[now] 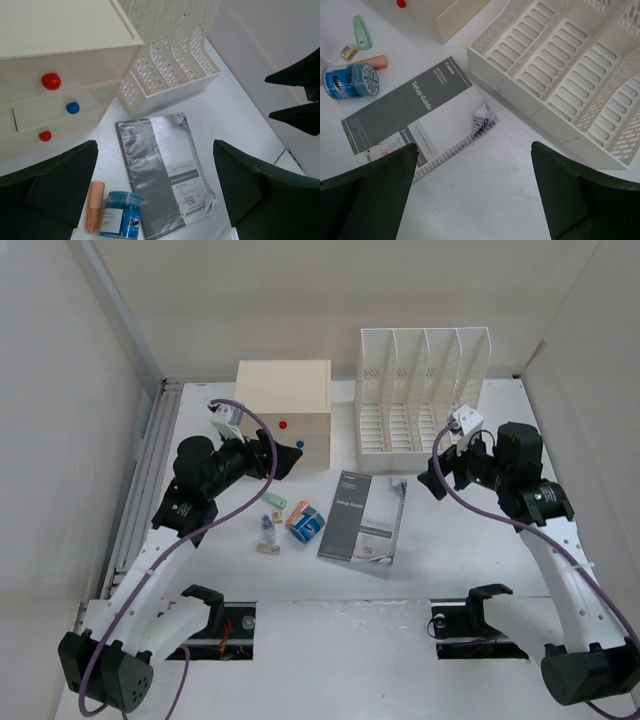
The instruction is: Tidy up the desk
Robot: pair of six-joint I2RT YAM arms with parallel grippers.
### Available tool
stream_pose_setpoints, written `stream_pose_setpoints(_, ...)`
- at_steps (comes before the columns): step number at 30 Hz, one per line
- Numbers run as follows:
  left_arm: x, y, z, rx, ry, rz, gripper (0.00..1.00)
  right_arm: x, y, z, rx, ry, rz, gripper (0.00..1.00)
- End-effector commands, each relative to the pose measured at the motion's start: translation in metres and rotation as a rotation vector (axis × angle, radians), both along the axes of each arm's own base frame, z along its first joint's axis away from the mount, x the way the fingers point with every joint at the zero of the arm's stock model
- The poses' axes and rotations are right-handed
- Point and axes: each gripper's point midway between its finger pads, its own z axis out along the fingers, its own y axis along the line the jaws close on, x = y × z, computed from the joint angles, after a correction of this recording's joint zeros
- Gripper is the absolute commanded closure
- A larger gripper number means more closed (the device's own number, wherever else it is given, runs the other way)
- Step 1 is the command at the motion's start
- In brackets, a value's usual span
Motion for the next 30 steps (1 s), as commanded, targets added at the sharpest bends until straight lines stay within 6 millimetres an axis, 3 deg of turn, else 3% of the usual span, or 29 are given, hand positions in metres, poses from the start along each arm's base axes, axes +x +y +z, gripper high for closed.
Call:
stream_pose_setpoints(1,-0.022,-0.012,0.023,0.006,-0.109,-0.092,0.00,-0.006,-0.001,0.022,0.013,-0.116,0.031,0.00)
stream_pose_setpoints(4,-0.035,-0.024,0.019,0.012,-0.116,-0.140,0.00,-0.020,0.008,0.006,0.019,-0.121,0.121,0.00)
stream_pose_setpoints(8,-0.049,-0.042,0.008,0.035,-0.100,-0.218,0.00,-0.017,0.013,-0.002,0.028,-0.061,0.145,0.10)
stream_pose_setpoints(10,-0.052,-0.052,-0.006,0.049,-0.064,-0.250,0.05,-0.013,0.019,-0.012,0.056,0.013,0.164,0.24)
stream_pose_setpoints(11,-0.057,-0.063,-0.015,0.053,-0.031,-0.286,0.09,-0.012,0.022,-0.018,0.075,0.052,0.168,0.49)
stream_pose_setpoints(12,-0.060,-0.069,-0.019,0.049,-0.005,-0.305,0.15,-0.012,0.027,-0.024,0.103,0.100,0.178,0.64)
stream_pose_setpoints(13,-0.064,-0.075,-0.023,0.046,0.018,-0.323,0.25,-0.008,0.031,-0.038,0.122,0.172,0.189,0.72)
stream_pose_setpoints(14,-0.068,-0.082,-0.023,0.032,0.028,-0.342,0.38,-0.011,0.038,-0.043,0.151,0.207,0.232,0.72)
stream_pose_setpoints(16,-0.084,-0.101,-0.023,-0.001,0.058,-0.380,0.49,-0.005,0.043,-0.061,0.169,0.275,0.253,0.47)
stream_pose_setpoints(19,-0.088,-0.119,-0.040,0.014,0.089,-0.332,0.47,0.007,0.049,-0.076,0.186,0.297,0.275,0.27)
stream_pose_setpoints(20,-0.082,-0.119,-0.050,0.032,0.107,-0.279,0.44,0.007,0.050,-0.097,0.208,0.377,0.250,0.27)
stream_pose_setpoints(23,-0.080,-0.129,-0.073,0.048,0.139,-0.264,0.40,0.018,0.051,-0.114,0.238,0.426,0.228,0.27)
stream_pose_setpoints(24,-0.074,-0.130,-0.076,0.045,0.130,-0.240,0.39,0.019,0.051,-0.129,0.238,0.477,0.221,0.27)
stream_pose_setpoints(30,-0.057,-0.138,-0.127,0.129,0.174,-0.202,0.39,0.031,0.042,-0.175,0.243,0.622,0.120,0.23)
